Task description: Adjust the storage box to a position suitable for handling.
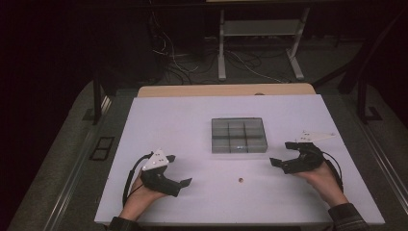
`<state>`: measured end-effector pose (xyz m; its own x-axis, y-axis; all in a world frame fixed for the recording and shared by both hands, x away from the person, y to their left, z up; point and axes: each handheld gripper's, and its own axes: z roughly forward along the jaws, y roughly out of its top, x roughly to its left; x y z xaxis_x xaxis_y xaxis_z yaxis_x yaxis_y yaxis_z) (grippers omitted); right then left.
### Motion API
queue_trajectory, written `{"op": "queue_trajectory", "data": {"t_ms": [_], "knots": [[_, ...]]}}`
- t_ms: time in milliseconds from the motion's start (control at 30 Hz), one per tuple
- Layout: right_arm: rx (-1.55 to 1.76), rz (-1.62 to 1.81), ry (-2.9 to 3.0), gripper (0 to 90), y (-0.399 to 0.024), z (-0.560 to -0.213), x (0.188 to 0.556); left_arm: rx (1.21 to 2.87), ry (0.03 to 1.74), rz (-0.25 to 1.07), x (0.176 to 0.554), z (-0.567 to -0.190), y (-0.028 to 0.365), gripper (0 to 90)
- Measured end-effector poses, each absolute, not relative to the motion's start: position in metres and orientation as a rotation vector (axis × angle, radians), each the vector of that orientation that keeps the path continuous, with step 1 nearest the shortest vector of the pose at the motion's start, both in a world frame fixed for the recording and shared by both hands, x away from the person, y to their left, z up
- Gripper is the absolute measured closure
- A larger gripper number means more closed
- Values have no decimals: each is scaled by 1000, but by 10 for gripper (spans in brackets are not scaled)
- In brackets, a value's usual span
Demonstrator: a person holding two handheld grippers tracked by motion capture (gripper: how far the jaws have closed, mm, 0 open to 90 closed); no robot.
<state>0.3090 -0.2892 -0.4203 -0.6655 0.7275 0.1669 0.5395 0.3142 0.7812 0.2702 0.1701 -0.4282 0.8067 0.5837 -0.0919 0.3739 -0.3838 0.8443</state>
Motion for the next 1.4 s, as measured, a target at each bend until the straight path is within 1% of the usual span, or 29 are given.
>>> {"op": "queue_trajectory", "data": {"t_ms": [167,200,267,300,400,433,467,500,533,600,633,667,700,733,767,800,833,900,933,967,1000,1033,1067,1100,1133,1167,1333,1400], "knots": [[1173,1267,2363,73,-288,-419,318,2017,715,267,270,-429,170,0],[1174,1282,2358,114,-288,-418,321,2019,714,268,270,-429,170,0],[1177,1280,2354,114,-288,-418,322,2019,715,270,270,-429,171,0],[1182,1275,2354,141,-287,-418,326,2020,713,271,270,-429,171,0],[1188,1273,2350,146,-287,-417,328,2018,715,269,270,-430,170,0],[1185,1270,2348,171,-287,-416,331,2023,714,270,270,-430,170,0],[1185,1270,2348,171,-287,-416,331,2025,711,270,270,-430,170,0],[1177,1266,2347,204,-286,-416,334,2027,709,270,270,-430,170,0],[1177,1266,2347,204,-286,-416,334,2026,709,269,270,-430,169,0],[1187,1278,2343,235,-285,-416,337,2025,709,267,270,-430,169,0],[1185,1274,2354,269,-285,-416,340,2018,712,266,269,-430,169,0],[1185,1274,2354,269,-285,-416,340,2020,709,268,270,-430,169,0],[1179,1275,2351,289,-285,-416,342,2019,708,268,270,-430,169,0],[1178,1279,2346,334,-285,-414,345,2019,709,268,270,-430,169,0],[1178,1279,2346,334,-285,-414,345,2019,707,269,270,-430,169,0],[1179,1282,2342,353,-286,-414,347,2021,708,269,270,-430,169,0],[1186,1290,2330,411,-286,-413,350,2022,712,270,270,-430,169,0],[1191,1297,2323,462,-286,-413,353,2021,716,274,270,-431,169,0],[1193,1297,2322,483,-286,-413,355,2023,713,277,271,-431,170,0],[1193,1297,2322,483,-286,-413,355,2024,714,277,271,-431,169,0],[1188,1290,2320,520,-286,-414,358,2024,713,278,271,-431,169,0],[1194,1293,2318,541,-286,-414,360,2018,721,275,270,-431,168,0],[1194,1293,2318,541,-286,-414,360,2021,722,277,270,-432,168,0],[1199,1294,2311,574,-286,-415,363,2020,720,275,270,-432,168,0],[1199,1294,2311,574,-286,-415,363,2020,718,274,270,-432,168,0],[1203,1293,2303,593,-286,-415,365,2018,720,271,270,-433,168,0],[1219,1276,2289,696,-286,-417,373,2015,724,275,271,-433,168,0],[1229,1273,2285,754,-287,-420,378,2016,726,276,271,-433,169,0]]}}
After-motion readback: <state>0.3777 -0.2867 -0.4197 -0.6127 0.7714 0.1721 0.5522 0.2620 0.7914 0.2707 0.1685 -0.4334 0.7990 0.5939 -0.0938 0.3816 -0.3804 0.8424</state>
